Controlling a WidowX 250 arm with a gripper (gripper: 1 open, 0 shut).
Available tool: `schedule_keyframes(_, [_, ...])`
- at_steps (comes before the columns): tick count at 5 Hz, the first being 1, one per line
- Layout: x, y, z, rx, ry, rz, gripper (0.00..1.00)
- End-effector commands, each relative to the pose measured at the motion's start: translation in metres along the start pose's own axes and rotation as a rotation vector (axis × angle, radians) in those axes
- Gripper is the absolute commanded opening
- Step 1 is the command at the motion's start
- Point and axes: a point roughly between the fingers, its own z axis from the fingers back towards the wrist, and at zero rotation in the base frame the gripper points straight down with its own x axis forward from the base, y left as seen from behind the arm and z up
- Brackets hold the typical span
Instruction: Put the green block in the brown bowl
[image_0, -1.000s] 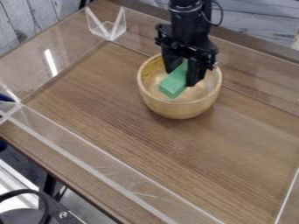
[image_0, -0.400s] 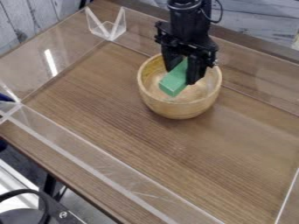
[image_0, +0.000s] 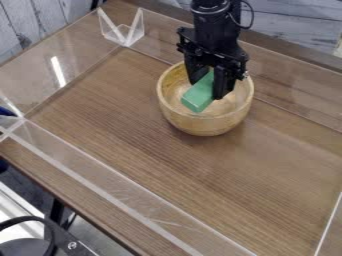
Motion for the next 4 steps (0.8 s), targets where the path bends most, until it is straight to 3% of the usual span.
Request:
schedule_keyframes(1, [0.0089, 0.0055, 0.0157, 0.017, -0.059, 0.007, 0.0])
schedule_keyframes(4, [0.0126, 0.0095, 0.0078, 0.016, -0.039, 0.01, 0.0])
